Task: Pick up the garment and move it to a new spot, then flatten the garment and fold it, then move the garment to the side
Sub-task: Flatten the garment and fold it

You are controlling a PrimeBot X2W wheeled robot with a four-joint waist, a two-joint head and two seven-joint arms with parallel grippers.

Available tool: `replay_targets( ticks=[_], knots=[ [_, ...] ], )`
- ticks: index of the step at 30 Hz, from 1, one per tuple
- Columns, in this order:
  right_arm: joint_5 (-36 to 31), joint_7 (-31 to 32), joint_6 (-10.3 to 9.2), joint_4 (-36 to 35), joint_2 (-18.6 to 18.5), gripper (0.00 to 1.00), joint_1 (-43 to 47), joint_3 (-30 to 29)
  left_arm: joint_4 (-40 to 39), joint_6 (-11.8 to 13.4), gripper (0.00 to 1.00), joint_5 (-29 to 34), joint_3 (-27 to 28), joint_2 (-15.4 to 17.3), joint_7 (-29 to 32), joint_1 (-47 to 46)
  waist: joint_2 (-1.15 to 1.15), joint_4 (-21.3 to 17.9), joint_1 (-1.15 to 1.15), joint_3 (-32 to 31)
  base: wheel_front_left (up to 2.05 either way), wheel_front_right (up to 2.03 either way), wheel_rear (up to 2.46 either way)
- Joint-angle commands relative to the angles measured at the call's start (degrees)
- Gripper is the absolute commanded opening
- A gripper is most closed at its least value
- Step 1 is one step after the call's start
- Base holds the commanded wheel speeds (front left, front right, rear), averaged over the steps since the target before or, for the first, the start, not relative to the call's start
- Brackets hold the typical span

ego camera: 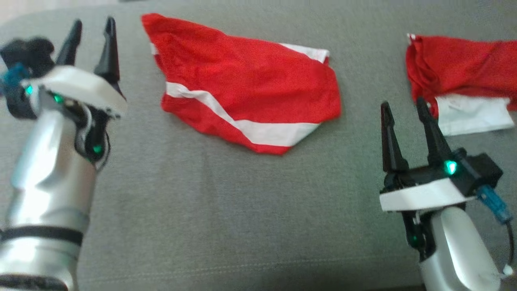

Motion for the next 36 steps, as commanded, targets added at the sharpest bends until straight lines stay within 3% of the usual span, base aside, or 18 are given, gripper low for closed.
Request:
replay_targets(
  ticks=[1, 8, 13, 19, 26, 36],
  knots=[
    [-0.70, -0.36, -0.04, -1.36, 0.33, 1.00, 0.62, 0.45, -3.66, -0.22, 1.00, -0.87, 2.53, 1.43, -0.89, 1.69, 0.00, 2.68, 0.00, -3.20, 0.00, 0.00, 0.00],
    [-1.35, -0.36, -0.04, -0.78, 0.33, 1.00, 4.02, -1.04, -16.43, 1.38, 1.00, -3.17, 6.46, -1.34, -1.15, 15.03, 0.00, 4.48, 0.00, -6.41, 0.00, 0.00, 0.00],
    [-1.39, -0.36, -0.04, -0.15, 0.33, 1.00, 5.37, -0.66, -27.88, 2.81, 1.00, -1.47, 10.09, -4.98, -1.17, 27.06, 0.00, 4.13, 0.00, -7.37, 0.00, 0.00, 0.00],
    [-1.05, -0.11, -0.04, 0.69, 0.34, 1.00, 5.54, -1.00, -35.19, 2.91, 1.00, 0.95, 13.42, -8.67, -1.17, 34.35, 0.00, 4.38, 0.00, -7.13, 0.00, 0.00, 0.00],
    [1.61, 5.52, -0.04, 5.35, 0.34, 1.00, 1.08, -3.28, -36.65, 1.52, 1.00, 2.62, 13.14, -10.60, -1.18, 35.75, 0.00, 6.42, 0.00, -4.26, 0.00, 0.00, 0.00],
    [12.62, 15.44, -0.04, 20.87, 0.30, 1.00, -10.41, -5.10, -35.09, 0.36, 1.00, 3.08, 12.60, -10.99, -1.18, 33.67, 0.00, 10.50, 0.00, -0.32, 0.00, 0.00, 0.00]
  ],
)
